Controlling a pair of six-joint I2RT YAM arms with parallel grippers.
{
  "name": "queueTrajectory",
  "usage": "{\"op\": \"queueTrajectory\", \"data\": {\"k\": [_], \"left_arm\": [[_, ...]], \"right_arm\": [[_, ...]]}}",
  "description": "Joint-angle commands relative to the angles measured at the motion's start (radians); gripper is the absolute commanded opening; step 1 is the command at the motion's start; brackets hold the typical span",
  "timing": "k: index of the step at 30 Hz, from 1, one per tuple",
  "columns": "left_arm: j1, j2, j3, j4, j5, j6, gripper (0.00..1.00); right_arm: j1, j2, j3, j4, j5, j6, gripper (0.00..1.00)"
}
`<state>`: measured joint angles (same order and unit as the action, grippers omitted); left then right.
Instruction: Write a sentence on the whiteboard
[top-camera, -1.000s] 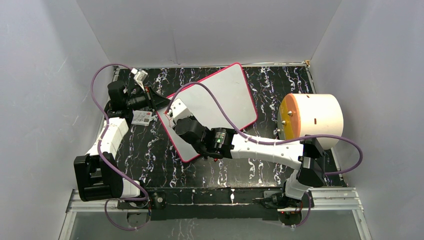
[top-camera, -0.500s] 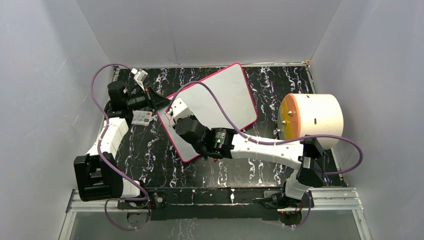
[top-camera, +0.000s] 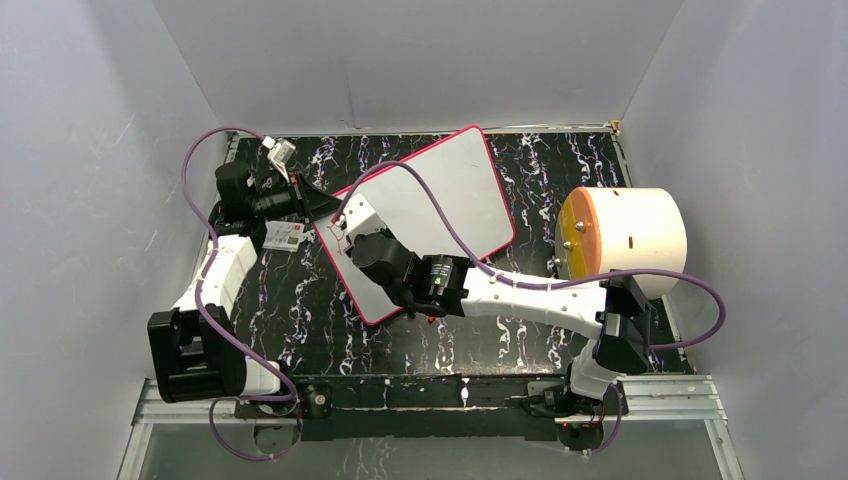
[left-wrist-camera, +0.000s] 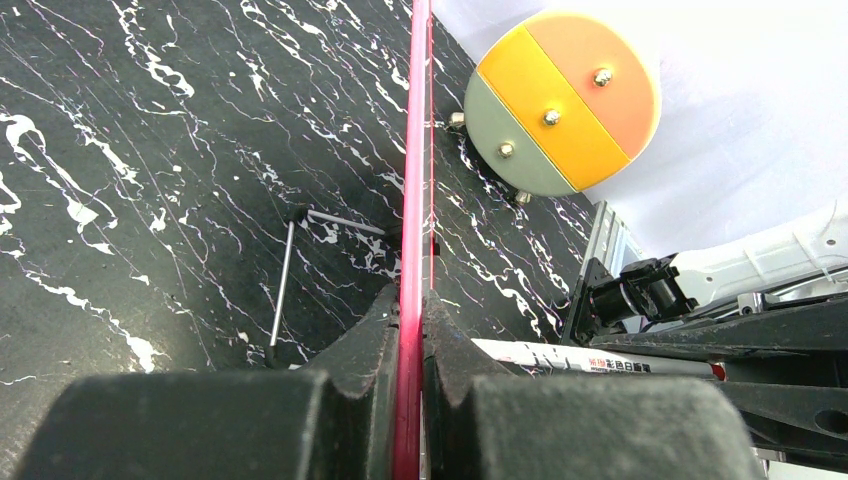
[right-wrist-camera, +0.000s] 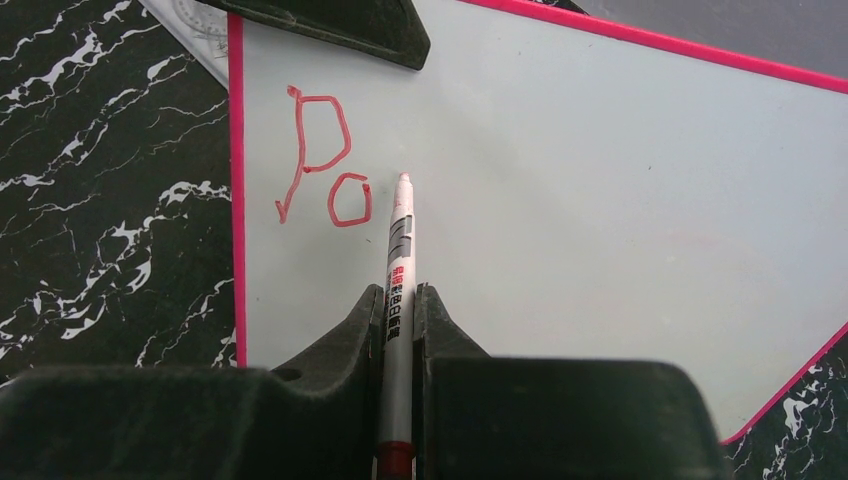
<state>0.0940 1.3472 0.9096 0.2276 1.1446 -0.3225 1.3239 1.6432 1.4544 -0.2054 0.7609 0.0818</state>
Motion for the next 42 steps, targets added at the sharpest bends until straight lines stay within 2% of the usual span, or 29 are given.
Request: {"op": "queueTrajectory", "data": {"k": [1, 23, 42], "left_arm": [[0.007, 0.018, -0.020, -0.039, -0.100, 0.070, 0.00], [0.007, 0.021, -0.020, -0.037, -0.095, 0.071, 0.00], [0.008, 0.020, -0.020, -0.036, -0.097, 0.071, 0.00]], "right_arm": [[-0.004, -0.008, 0.004, 0.054, 0.028, -0.008, 0.00], [-0.020, 0.044, 0.038, 0.017, 0.032, 0.007, 0.00], [-0.021, 0.023, 0.015, 0.083, -0.018, -0.007, 0.00]]}}
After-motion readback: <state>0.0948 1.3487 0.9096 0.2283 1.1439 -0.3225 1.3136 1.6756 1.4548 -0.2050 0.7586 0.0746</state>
